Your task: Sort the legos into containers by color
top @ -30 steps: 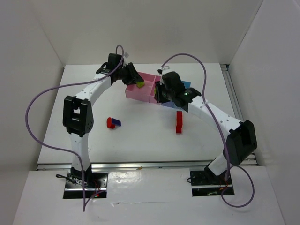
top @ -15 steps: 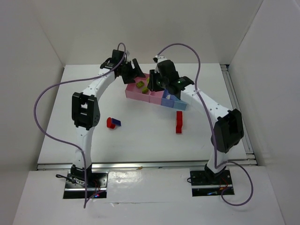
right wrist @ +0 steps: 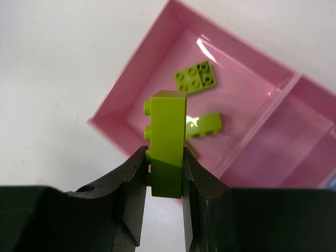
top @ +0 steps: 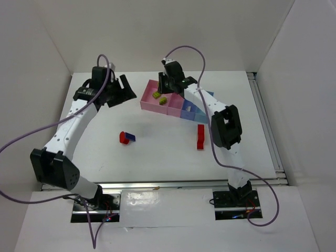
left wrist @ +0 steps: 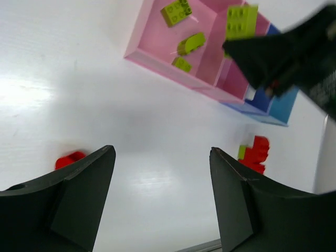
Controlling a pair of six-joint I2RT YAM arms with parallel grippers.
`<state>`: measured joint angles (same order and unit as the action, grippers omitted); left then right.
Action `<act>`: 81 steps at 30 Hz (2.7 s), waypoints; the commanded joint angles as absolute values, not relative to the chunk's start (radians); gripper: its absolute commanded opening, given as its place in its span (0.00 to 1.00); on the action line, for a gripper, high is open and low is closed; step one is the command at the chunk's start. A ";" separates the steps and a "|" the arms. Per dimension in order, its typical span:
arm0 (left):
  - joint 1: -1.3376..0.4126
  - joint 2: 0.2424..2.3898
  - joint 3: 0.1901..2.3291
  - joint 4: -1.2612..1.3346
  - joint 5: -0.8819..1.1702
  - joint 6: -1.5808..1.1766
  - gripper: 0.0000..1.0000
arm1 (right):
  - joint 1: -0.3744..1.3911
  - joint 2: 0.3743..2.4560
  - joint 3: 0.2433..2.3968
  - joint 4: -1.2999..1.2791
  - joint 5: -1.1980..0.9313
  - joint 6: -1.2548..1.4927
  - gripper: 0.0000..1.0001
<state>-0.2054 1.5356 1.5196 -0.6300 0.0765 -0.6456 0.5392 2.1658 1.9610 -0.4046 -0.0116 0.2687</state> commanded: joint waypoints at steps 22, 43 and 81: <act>-0.166 1.446 1.230 -0.741 -0.020 -0.606 0.79 | 0.561 1.714 1.526 -0.449 0.332 0.391 0.80; -0.245 1.542 1.374 -0.655 0.043 -0.597 0.77 | 0.463 1.486 0.982 -0.582 0.198 0.522 0.84; -0.345 1.611 1.399 -0.474 1.063 -0.261 0.84 | 0.304 1.353 1.118 -0.282 -0.956 0.348 0.28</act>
